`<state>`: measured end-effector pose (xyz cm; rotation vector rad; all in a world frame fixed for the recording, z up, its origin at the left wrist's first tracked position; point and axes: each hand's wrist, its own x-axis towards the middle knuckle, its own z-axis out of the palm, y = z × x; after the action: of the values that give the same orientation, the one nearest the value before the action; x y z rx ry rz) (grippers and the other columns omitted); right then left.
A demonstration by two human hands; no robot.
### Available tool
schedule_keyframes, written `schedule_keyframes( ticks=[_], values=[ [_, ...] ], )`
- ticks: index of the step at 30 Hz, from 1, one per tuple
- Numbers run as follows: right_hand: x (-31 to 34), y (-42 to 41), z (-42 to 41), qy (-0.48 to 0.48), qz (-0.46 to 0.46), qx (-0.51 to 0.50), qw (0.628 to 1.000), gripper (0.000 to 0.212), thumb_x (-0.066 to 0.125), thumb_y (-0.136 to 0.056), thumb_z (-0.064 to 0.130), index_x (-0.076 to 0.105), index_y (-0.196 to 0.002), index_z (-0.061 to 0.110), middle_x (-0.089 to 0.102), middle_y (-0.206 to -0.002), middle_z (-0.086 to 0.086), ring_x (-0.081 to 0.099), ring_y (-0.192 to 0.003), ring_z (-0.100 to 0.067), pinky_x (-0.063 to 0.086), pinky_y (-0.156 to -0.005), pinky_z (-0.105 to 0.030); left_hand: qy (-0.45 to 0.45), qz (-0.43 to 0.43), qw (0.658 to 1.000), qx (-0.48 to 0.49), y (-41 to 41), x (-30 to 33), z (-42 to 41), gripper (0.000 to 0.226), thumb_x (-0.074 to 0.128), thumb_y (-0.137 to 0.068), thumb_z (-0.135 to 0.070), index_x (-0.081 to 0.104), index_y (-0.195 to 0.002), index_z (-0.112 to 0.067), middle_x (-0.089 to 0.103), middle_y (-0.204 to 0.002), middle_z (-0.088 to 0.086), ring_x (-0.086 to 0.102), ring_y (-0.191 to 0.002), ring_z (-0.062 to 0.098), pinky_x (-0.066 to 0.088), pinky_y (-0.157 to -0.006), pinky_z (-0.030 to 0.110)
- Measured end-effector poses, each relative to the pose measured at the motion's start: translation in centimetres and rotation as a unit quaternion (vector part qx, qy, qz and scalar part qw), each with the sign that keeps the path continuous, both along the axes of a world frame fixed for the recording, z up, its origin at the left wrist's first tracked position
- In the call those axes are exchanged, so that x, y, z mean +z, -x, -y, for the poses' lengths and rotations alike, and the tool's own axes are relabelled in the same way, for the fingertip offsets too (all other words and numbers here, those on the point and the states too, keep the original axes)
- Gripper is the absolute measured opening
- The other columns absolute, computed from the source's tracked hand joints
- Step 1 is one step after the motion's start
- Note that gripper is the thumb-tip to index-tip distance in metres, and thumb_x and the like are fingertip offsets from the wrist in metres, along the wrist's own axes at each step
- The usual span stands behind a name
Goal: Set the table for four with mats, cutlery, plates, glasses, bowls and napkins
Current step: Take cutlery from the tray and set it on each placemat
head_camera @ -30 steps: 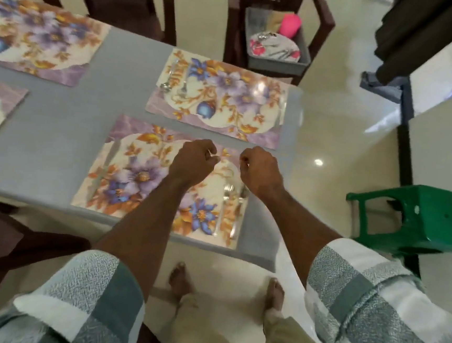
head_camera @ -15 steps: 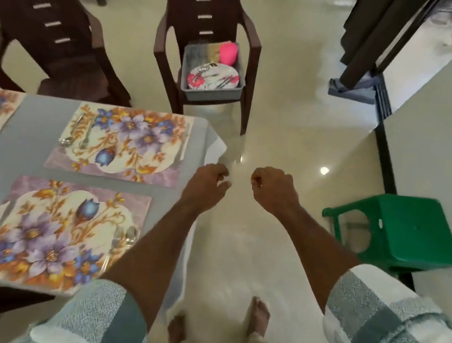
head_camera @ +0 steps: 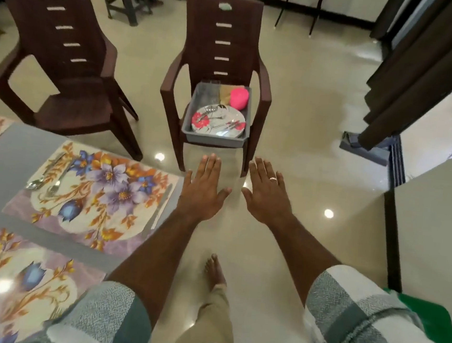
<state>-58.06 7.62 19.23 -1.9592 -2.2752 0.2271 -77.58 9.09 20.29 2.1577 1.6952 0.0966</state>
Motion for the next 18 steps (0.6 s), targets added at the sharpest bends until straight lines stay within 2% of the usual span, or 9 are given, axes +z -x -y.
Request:
schedule_keyframes(
  ticks=[2,6,13,18],
  values=[
    [-0.2,-0.7,-4.8,0.006,0.005,-0.004,1.0,0.073,0.043,-0.103,0.042,0.009,-0.161,0.015,0.003,-0.169,-0.003,0.003,-0.156,-0.024,0.009,-0.123,-0.05,0.0,-0.008,1.0,0.001,-0.7,-0.4,-4.9,0.081,0.025,-0.102,-0.062,-0.011,-0.16,-0.019,-0.019,-0.167,-0.001,-0.018,-0.153,0.017,0.0,-0.124,0.055],
    [-0.5,-1.3,-14.3,0.024,0.016,-0.002,1.0,0.073,0.041,-0.103,0.043,0.007,-0.161,0.016,0.002,-0.169,-0.002,0.001,-0.156,-0.023,0.008,-0.123,-0.05,0.013,-0.001,1.0,0.002,-1.2,-1.3,-14.3,0.083,0.026,-0.101,-0.063,-0.012,-0.16,-0.019,-0.019,-0.167,-0.002,-0.019,-0.153,0.016,0.0,-0.124,0.055],
    [-1.6,-1.7,-26.2,0.078,0.044,0.042,0.995,0.073,0.041,-0.103,0.041,0.004,-0.161,0.016,-0.002,-0.169,0.0,-0.004,-0.156,-0.019,0.005,-0.125,-0.049,0.053,0.003,0.998,0.046,-0.9,-3.5,-24.3,0.084,0.029,-0.102,-0.061,-0.011,-0.16,-0.017,-0.016,-0.168,0.0,-0.017,-0.154,0.017,0.003,-0.124,0.056],
    [-3.3,-2.5,-35.1,0.092,0.08,0.109,0.987,0.073,0.042,-0.102,0.038,0.008,-0.161,0.015,0.005,-0.169,-0.001,0.0,-0.156,-0.018,0.009,-0.124,-0.049,0.071,0.012,0.993,0.094,-2.1,-5.6,-30.6,0.083,0.036,-0.102,-0.056,-0.008,-0.16,-0.016,-0.012,-0.169,0.002,-0.015,-0.154,0.019,0.005,-0.123,0.059]
  ],
)
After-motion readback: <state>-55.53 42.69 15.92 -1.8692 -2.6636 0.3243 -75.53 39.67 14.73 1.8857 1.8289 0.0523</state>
